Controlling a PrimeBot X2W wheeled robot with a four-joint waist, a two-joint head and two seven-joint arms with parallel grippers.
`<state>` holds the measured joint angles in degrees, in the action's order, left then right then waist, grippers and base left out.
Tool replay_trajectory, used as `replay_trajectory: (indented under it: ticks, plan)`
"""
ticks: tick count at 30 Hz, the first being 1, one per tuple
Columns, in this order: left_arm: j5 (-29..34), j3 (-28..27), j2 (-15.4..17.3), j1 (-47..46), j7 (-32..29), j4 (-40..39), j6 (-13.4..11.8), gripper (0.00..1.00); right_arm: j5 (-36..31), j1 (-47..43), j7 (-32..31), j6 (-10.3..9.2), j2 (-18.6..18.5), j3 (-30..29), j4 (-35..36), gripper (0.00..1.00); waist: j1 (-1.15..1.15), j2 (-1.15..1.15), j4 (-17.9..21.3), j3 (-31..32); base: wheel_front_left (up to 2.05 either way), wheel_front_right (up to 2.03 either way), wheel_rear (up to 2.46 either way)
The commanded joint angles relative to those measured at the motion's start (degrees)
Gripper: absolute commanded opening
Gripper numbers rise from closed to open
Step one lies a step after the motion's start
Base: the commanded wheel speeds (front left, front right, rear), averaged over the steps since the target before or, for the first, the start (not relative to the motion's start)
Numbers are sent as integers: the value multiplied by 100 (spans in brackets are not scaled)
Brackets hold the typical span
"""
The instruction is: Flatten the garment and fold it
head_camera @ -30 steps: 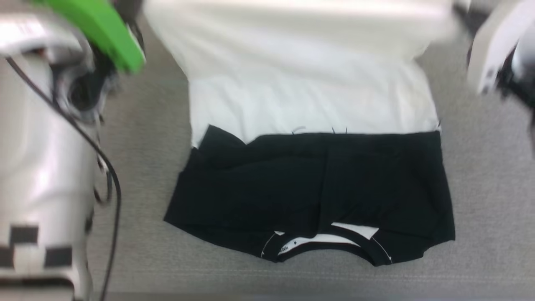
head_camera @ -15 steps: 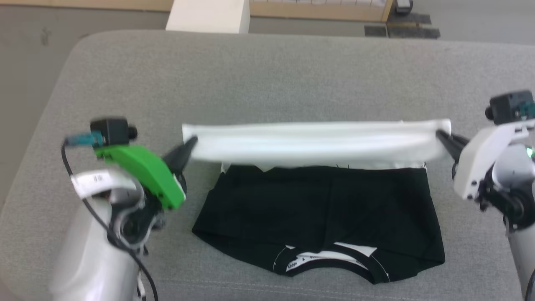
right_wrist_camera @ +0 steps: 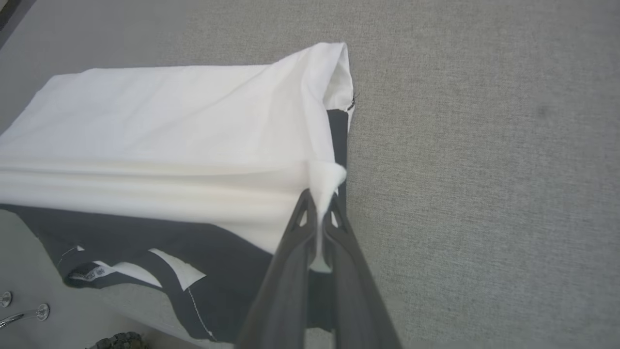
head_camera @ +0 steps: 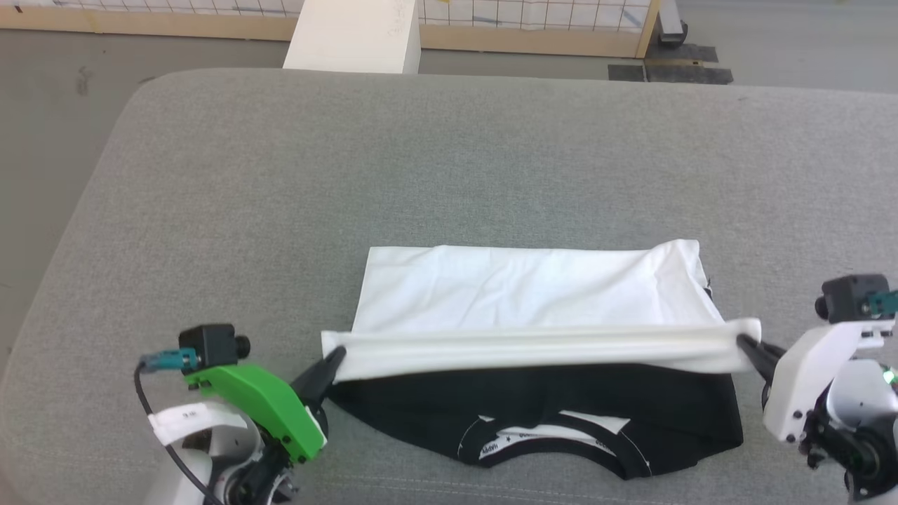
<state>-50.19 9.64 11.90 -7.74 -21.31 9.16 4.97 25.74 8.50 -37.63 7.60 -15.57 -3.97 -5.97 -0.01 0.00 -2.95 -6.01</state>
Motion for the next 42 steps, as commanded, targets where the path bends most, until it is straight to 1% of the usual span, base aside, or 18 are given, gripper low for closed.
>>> replay_trajectory:
  ticks: [1,4,9,16,17,18,19,20,21,27,31,34,37,38,40,41,42]
  plan:
    - [-40,-15,-51,83,49,89,-52,0,-67,-99,-12,-11,48,-75,30,0,1,0,0,-45,0,0,0]
    - [-10,65,-136,93,50,380,-104,0,-151,-172,-13,-11,175,-76,-20,0,1,0,23,-119,0,0,0]
    - [55,195,-271,-21,49,1010,-181,0,-316,-266,4,-11,284,-26,-343,0,1,0,43,-211,0,0,0]
    - [146,242,-255,-207,169,1470,-147,0,-359,-411,34,-11,351,97,-624,0,1,0,104,-232,0,0,0]
    - [180,248,-222,-220,174,1524,-167,3,-353,-439,35,-11,362,109,-637,0,1,0,114,-216,0,0,0]
    - [190,255,-201,-218,150,1571,-187,34,-349,-482,9,-11,369,131,-647,0,1,0,122,-191,0,0,0]
    - [172,241,-198,-209,134,1591,-205,50,-344,-523,-22,-11,369,154,-643,3,1,0,128,-173,0,0,0]
    - [159,238,-185,-194,84,1615,-240,100,-336,-567,-47,-11,368,174,-623,45,1,0,137,-153,0,0,0]
    - [174,263,-145,-165,-6,1634,-285,100,-317,-627,-69,-11,367,188,-590,100,1,0,146,-123,0,0,0]
    - [58,249,41,121,-660,1536,-712,100,-207,-1026,-169,-11,282,68,-219,100,1,0,164,49,0,0,0]
    - [68,274,267,368,-1176,1223,-1087,100,-111,-1261,-314,-11,189,-177,189,100,1,0,137,192,0,0,0]
    - [117,245,526,547,-1471,841,-1329,100,6,-1364,-537,-11,105,-435,603,100,1,0,108,268,0,0,0]
    - [139,71,688,635,-1432,383,-1509,100,122,-1337,-762,-11,38,-752,964,100,1,0,68,309,0,0,0]
    - [178,-28,742,645,-1283,173,-1540,100,144,-1295,-851,-11,2,-874,1095,100,1,0,52,317,0,0,0]
    - [203,-214,756,625,-903,-192,-1480,100,210,-1203,-1037,-11,-46,-1071,1299,100,1,0,13,298,0,0,0]
    - [349,-283,815,580,-562,-371,-1393,100,232,-1127,-1086,-11,-51,-1157,1378,100,1,0,6,285,0,0,0]
    - [439,-384,808,547,-152,-528,-1284,100,246,-1024,-1157,-11,-57,-1222,1443,100,1,0,6,265,0,0,0]
